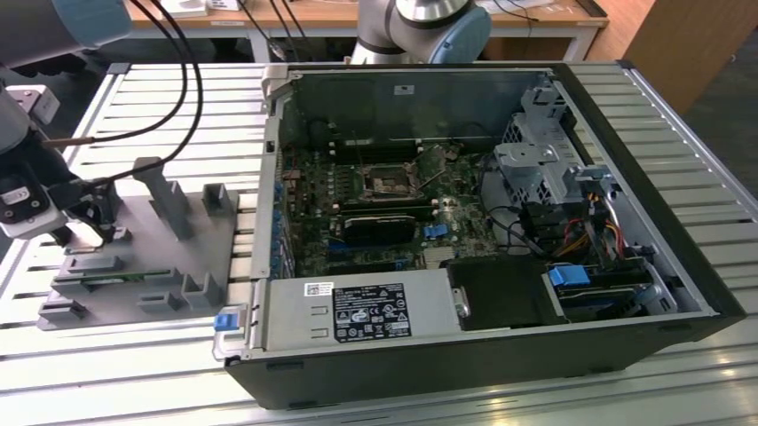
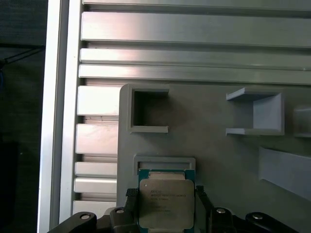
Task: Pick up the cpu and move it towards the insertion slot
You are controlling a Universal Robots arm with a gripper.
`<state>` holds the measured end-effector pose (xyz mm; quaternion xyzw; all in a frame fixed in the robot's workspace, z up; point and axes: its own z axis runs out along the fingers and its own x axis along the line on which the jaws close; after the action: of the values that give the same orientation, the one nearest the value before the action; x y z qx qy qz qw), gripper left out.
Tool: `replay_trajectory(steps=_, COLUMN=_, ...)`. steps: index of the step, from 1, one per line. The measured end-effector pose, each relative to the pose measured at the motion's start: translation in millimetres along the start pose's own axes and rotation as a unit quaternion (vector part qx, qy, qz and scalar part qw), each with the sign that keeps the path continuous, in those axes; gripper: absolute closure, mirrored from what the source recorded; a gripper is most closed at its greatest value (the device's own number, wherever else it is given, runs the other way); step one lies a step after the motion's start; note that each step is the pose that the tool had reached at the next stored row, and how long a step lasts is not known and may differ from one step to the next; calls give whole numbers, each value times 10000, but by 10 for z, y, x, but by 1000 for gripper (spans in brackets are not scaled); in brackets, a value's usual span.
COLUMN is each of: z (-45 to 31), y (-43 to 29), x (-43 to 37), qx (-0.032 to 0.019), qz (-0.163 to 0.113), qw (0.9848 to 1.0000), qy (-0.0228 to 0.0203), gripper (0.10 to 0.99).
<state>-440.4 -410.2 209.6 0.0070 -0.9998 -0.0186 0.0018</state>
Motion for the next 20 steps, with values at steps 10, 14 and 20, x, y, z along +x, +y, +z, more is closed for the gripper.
replay_trajectory(steps=10, z=-34, y=1, x=0, qx=0, qz=0, qw=10000, qy=0, gripper=545)
replay_trajectory(steps=14, z=-50, y=2, x=1, qx=0, qz=0, qw=10000, qy=1, gripper=545)
replay_trajectory(steps=20, z=-81, y=3, x=0, qx=0, qz=0, qw=10000, qy=0, gripper=545)
